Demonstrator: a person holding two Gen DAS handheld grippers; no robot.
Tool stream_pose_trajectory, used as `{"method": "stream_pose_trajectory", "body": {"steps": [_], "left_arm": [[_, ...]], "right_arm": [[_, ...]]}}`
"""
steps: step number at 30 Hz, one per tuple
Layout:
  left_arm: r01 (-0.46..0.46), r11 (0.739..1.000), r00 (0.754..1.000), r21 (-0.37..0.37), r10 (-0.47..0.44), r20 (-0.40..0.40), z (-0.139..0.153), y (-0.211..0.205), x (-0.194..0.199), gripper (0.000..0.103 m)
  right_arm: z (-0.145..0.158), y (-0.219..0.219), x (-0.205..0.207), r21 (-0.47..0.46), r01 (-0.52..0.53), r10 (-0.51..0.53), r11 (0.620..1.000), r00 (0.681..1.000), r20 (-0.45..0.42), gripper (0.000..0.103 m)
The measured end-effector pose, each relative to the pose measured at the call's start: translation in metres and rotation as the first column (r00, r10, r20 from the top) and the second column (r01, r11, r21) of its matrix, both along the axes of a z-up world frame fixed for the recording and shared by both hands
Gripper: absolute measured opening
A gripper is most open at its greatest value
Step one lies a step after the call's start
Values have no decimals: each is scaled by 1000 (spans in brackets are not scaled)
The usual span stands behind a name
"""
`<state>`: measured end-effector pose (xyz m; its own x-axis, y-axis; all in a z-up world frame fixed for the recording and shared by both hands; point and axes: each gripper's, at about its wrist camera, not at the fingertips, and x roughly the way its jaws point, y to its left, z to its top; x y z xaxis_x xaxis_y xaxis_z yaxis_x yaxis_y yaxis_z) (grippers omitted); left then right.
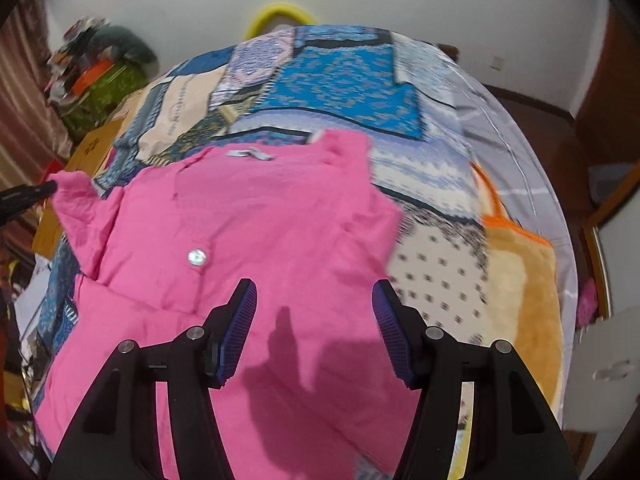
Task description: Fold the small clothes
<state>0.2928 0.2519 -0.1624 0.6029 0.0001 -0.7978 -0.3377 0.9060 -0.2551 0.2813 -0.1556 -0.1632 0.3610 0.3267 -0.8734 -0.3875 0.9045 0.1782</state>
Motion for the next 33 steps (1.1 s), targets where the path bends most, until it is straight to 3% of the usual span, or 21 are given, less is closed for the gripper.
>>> {"method": "stream_pose_trajectory", "body": {"steps": [9,14,23,31,33], "left_arm": [[124,991,991,48,-126,54,43,-79,15,8],[208,976,975,72,-212,60,51,-131,26,8],[329,940,944,87,-328,-25,20,-210,46,8],[405,914,910,38,-398,-115,-16,-256,58,8],[421,906,901,38,-413,-135,-21,-266,60,8]], "right_arm": [[-15,-58,-4,30,72,-71,997,996,-51,57],[-29,-81,-13,57,83,-78,995,993,-89,66],[-61,-118,-24,73,128,-117,989,983,-141,66],[-88,-138,-34,109,168,-143,980,968,-206,66],[-91,-140,-35,122,178,-149,976,965,-214,62]]}}
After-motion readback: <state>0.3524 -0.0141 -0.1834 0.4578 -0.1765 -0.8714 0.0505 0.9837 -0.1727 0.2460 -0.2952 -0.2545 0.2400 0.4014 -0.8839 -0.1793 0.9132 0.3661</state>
